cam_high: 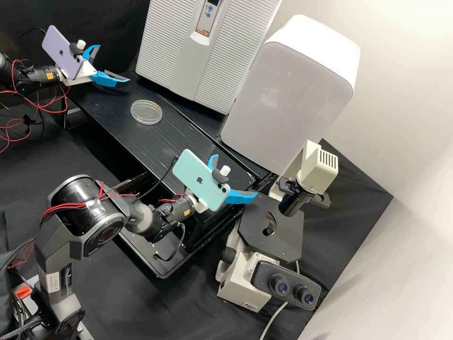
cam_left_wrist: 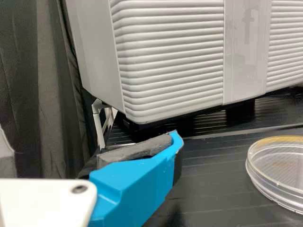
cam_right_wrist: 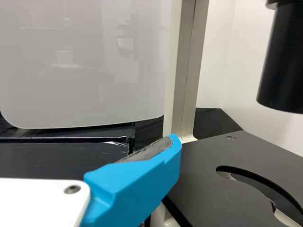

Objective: Slide the petri dish to the right

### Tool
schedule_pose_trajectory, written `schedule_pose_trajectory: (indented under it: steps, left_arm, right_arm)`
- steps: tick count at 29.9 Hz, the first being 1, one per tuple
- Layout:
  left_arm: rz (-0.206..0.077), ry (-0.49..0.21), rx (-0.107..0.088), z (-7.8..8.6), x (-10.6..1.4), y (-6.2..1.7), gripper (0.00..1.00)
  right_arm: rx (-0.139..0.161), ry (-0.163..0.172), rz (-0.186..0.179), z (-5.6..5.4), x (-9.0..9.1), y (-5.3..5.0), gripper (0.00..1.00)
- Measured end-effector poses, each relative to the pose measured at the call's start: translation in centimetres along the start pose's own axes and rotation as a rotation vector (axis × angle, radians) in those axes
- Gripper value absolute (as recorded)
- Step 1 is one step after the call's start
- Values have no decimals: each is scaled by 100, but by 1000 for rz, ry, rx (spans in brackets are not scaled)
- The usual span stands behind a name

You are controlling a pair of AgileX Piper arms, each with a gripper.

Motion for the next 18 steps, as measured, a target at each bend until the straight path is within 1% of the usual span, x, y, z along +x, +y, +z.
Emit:
schedule_pose_trajectory:
  steps: [13, 16, 18]
  left_arm:
    - [0, 0, 0, 0, 0, 0, 100]
    - [0, 0, 0, 0, 0, 0, 100]
    - [0, 0, 0, 0, 0, 0, 100]
  right_arm:
    - [0, 0, 0, 0, 0, 0, 100]
    - [2, 16, -7, -50, -7, -22, 100]
    - [3, 38, -14, -118, -29, -43, 100]
